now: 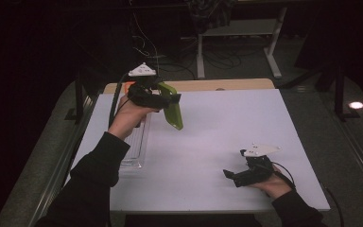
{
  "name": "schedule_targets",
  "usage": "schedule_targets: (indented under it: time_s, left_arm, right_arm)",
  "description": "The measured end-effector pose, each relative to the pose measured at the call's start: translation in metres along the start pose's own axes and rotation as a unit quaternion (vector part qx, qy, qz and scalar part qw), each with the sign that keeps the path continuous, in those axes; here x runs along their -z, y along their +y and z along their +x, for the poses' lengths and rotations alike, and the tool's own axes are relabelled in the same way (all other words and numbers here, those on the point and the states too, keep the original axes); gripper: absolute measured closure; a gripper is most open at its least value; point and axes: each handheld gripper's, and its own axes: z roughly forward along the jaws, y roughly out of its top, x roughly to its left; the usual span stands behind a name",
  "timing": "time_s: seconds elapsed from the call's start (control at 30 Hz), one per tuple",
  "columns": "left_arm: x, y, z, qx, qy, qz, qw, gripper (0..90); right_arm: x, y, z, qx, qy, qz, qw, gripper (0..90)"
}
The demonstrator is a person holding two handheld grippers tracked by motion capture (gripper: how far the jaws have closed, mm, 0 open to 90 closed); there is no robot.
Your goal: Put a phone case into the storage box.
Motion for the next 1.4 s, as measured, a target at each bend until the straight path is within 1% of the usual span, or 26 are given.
schedule_targets:
  time_s: [0.07, 0.1, 0.13, 0.2, 0.23, 0.27, 0.33, 0.37, 0.43, 0.47, 0.5, 0.57, 0.6, 0.63, 0.7, 0.77, 0.87, 0.9, 0.93, 0.97, 1.0, 1.1, 1.13, 1.2, 1.3, 1.4]
  left_arm:
    - [0.005, 0.001, 0.006, 0.002, 0.009, -0.004, 1.0000, 14.3]
    - [0.008, 0.001, 0.010, 0.002, 0.014, -0.004, 0.9999, 14.4]
    - [0.011, 0.001, 0.014, 0.002, 0.018, -0.004, 0.9998, 14.4]
    - [0.016, 0.002, 0.021, 0.005, 0.028, -0.006, 0.9996, 14.4]
    - [0.019, 0.002, 0.025, 0.002, 0.033, -0.006, 0.9994, 14.4]
    - [0.022, 0.002, 0.029, 0.001, 0.039, -0.007, 0.9992, 14.4]
    - [0.028, 0.003, 0.036, -0.001, 0.047, -0.008, 0.9989, 14.4]
    - [0.031, 0.003, 0.039, -0.001, 0.052, -0.008, 0.9986, 14.4]
    - [0.036, 0.003, 0.048, -0.007, 0.064, -0.006, 0.9979, 14.4]
    - [0.037, 0.003, 0.051, -0.003, 0.068, -0.010, 0.9976, 14.4]
    - [0.040, 0.002, 0.055, 0.000, 0.073, -0.005, 0.9973, 14.4]
    - [0.042, 0.002, 0.062, -0.007, 0.084, -0.005, 0.9964, 14.4]
    - [0.043, 0.001, 0.065, -0.004, 0.089, -0.007, 0.9960, 14.4]
    - [0.044, 0.000, 0.068, -0.005, 0.093, -0.005, 0.9956, 14.4]
    - [0.045, -0.002, 0.075, -0.003, 0.103, -0.002, 0.9947, 14.4]
    - [0.045, -0.005, 0.081, 0.001, 0.112, 0.000, 0.9937, 14.3]
    - [0.044, -0.010, 0.090, 0.001, 0.129, 0.008, 0.9916, 14.3]
    - [0.043, -0.013, 0.093, 0.008, 0.132, 0.008, 0.9912, 14.3]
    - [0.042, -0.016, 0.096, 0.012, 0.133, 0.010, 0.9910, 14.3]
    - [0.041, -0.019, 0.099, 0.015, 0.136, 0.014, 0.9905, 14.3]
    - [0.039, -0.022, 0.102, 0.019, 0.140, 0.013, 0.9899, 14.3]
    - [0.034, -0.031, 0.109, 0.024, 0.151, 0.029, 0.9878, 14.3]
    - [0.033, -0.034, 0.111, 0.030, 0.154, 0.031, 0.9872, 14.3]
    - [0.030, -0.040, 0.114, 0.037, 0.153, 0.032, 0.9870, 14.3]
    - [0.024, -0.046, 0.115, 0.038, 0.162, 0.038, 0.9853, 14.3]
    - [0.018, -0.051, 0.117, 0.045, 0.167, 0.041, 0.9842, 14.2]
  right_arm:
    - [0.000, -0.003, -0.001, 0.005, -0.002, 0.006, 1.0000, 0.0]
    - [0.001, -0.004, -0.001, 0.003, -0.003, 0.010, 0.9999, 0.0]
    - [0.001, -0.006, -0.002, 0.007, -0.004, 0.009, 0.9999, 0.0]
    - [0.001, -0.007, -0.003, 0.007, -0.002, 0.011, 0.9999, 0.0]
    - [0.000, -0.008, -0.005, 0.013, -0.003, 0.013, 0.9998, 0.0]
    - [0.000, -0.008, -0.005, 0.015, -0.002, 0.013, 0.9998, 0.0]
    - [0.001, -0.007, -0.004, 0.007, 0.000, 0.009, 0.9999, 0.0]
    - [0.001, -0.007, -0.004, 0.012, -0.001, 0.009, 0.9999, 0.0]
    - [0.001, -0.006, -0.004, 0.013, -0.002, 0.009, 0.9999, 0.0]
    - [0.001, -0.006, -0.004, 0.013, -0.002, 0.009, 0.9999, 0.0]
    - [0.001, -0.006, -0.004, 0.012, -0.002, 0.009, 0.9999, 0.0]
    - [0.001, -0.006, -0.004, 0.010, 0.000, 0.009, 0.9999, 0.0]
    - [0.001, -0.006, -0.004, 0.014, 0.000, 0.007, 0.9999, 0.0]
    - [0.002, -0.005, -0.003, 0.010, 0.001, 0.007, 0.9999, 0.0]
    - [0.002, -0.005, -0.003, 0.011, 0.002, 0.007, 0.9999, 0.0]
    - [0.002, -0.005, -0.003, 0.011, 0.001, 0.007, 0.9999, 0.0]
    - [0.002, -0.005, -0.004, 0.010, 0.002, 0.006, 0.9999, 0.0]
    - [0.002, -0.005, -0.004, 0.011, 0.002, 0.006, 0.9999, 0.0]
    - [0.002, -0.005, -0.004, 0.011, 0.002, 0.006, 0.9999, 0.0]
    - [0.002, -0.005, -0.003, 0.011, 0.002, 0.007, 0.9999, 0.0]
    - [0.002, -0.005, -0.003, 0.011, 0.003, 0.007, 0.9999, 0.0]
    - [0.002, -0.005, -0.004, 0.011, 0.002, 0.007, 0.9999, 0.0]
    - [0.002, -0.005, -0.004, 0.011, 0.003, 0.006, 0.9999, 0.0]
    - [0.002, -0.005, -0.004, 0.009, 0.004, 0.005, 0.9999, 0.0]
    - [0.002, -0.005, -0.004, 0.010, 0.004, 0.005, 0.9999, 0.0]
    - [0.003, -0.005, -0.004, 0.012, 0.003, 0.004, 0.9999, 0.0]
